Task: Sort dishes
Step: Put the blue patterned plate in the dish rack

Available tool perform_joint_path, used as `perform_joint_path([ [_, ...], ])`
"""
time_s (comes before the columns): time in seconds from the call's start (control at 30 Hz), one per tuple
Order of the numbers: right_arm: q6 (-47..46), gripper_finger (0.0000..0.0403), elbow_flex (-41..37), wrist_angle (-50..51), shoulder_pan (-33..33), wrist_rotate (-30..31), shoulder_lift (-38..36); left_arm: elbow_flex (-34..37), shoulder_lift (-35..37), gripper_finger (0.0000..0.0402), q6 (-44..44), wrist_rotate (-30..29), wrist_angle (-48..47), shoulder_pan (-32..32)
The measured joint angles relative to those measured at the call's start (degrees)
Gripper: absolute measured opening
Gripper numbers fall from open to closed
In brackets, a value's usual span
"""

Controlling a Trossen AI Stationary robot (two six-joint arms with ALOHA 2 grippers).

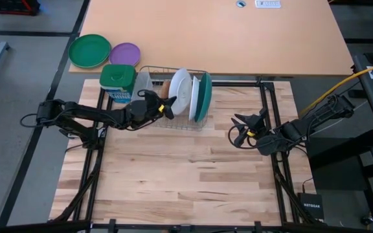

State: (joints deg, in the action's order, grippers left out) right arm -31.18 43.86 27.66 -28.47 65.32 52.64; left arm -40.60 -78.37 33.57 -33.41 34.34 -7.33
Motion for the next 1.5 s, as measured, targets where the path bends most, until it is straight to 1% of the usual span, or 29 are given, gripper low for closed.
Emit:
perform_joint_path([
  [0.37,-0.02,0.0104,0.0,-0.04,-0.02,-0.46,0.04,0.0,0.04,0.0,-1.17,-0.78,-4.09,0.04],
  [0.57,-0.02,0.0104,0.0,-0.09,-0.01,-0.46,0.07,0.0,0.04,0.0,-0.41,-0.98,-7.27,0.09],
  [1.13,-0.02,0.0104,0.0,-0.13,-0.02,-0.48,0.07,0.0,0.02,0.0,2.19,-0.91,-12.24,0.09],
  [1.33,-0.04,0.0104,0.0,-0.15,0.0,-1.93,0.07,0.0,0.02,0.0023,1.85,-1.62,-12.42,0.02],
  [1.5,-0.04,0.0104,0.0,-0.15,0.0,-1.94,0.07,-0.13,0.04,0.0043,1.78,-2.02,-11.82,0.0],
])
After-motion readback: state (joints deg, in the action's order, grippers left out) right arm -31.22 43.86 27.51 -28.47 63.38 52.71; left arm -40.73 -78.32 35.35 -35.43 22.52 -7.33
